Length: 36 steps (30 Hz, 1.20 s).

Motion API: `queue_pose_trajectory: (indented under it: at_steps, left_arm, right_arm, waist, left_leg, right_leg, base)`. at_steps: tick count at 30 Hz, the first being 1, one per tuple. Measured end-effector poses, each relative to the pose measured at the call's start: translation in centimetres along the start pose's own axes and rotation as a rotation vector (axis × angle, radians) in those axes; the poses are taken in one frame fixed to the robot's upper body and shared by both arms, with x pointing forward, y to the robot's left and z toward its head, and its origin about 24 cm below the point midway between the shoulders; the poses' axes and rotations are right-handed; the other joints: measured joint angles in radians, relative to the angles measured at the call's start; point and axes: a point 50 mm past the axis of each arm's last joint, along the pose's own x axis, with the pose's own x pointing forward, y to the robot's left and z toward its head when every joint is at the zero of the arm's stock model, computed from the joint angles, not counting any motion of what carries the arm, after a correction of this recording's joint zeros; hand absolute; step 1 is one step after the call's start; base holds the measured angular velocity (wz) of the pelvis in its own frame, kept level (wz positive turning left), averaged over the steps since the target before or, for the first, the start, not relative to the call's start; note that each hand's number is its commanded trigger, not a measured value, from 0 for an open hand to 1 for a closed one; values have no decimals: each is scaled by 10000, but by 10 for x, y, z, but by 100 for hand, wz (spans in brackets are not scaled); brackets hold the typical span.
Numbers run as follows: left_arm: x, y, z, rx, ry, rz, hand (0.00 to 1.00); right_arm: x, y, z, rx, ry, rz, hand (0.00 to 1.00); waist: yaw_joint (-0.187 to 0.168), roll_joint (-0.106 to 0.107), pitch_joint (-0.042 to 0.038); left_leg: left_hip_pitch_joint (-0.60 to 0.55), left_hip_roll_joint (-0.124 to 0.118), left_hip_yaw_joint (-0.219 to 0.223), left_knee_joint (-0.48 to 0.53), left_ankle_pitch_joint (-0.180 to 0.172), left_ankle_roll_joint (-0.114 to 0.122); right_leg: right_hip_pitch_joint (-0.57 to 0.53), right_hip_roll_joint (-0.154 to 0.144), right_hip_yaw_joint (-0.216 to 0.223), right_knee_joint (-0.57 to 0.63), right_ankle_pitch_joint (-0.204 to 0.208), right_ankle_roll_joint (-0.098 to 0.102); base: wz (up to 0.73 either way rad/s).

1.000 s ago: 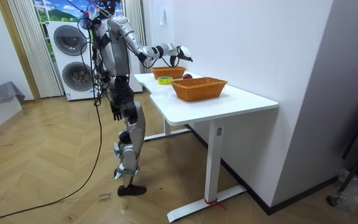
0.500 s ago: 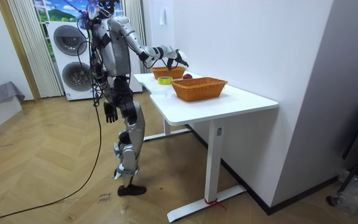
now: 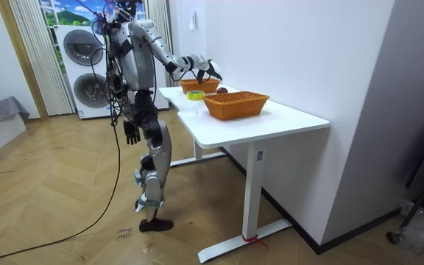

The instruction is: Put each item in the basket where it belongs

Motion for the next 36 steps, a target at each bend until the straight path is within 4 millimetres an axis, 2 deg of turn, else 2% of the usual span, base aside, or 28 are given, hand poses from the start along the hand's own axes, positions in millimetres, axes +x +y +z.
queue_pose_trajectory:
  at_steps: [4,7,16,24,36]
  left_arm:
    - [0,2,2,8,-105,20,0]
    - [0,2,2,12,-101,30,0]
    - [1,1,-2,125,84,11,0]
    - [1,2,-3,435,87,107,0]
    - [0,1,-7,455,404,-141,0]
  right_arm:
    - [5,22,-1,215,59,714,0]
    - [7,30,0,277,36,972,0]
    - [9,33,-3,820,124,928,0]
    - [11,50,-4,818,230,1353,0]
    - [13,48,-10,349,570,947,0]
  waist:
    - [80,-47,52]
    - [204,-100,106]
    - [538,-103,103]
    - [563,-118,99]
    - [558,-133,86]
  left_leg:
    - [27,7,1,-6,1,-1]
    - [13,5,1,-10,-1,2]
    - [28,1,-14,9,1,1]
    - [14,1,-21,8,10,-2]
    - [-30,4,-113,12,13,-8]
  right_leg:
    - [18,-3,0,0,0,0]
    - [11,-5,-5,-1,0,0]
    - [40,-8,-56,3,0,0]
    - [39,-8,-83,6,0,0]
    - [11,-2,-144,4,0,0]
  base:
    - [0]
    - [0]
    - [0]
    - [0]
    - [0]
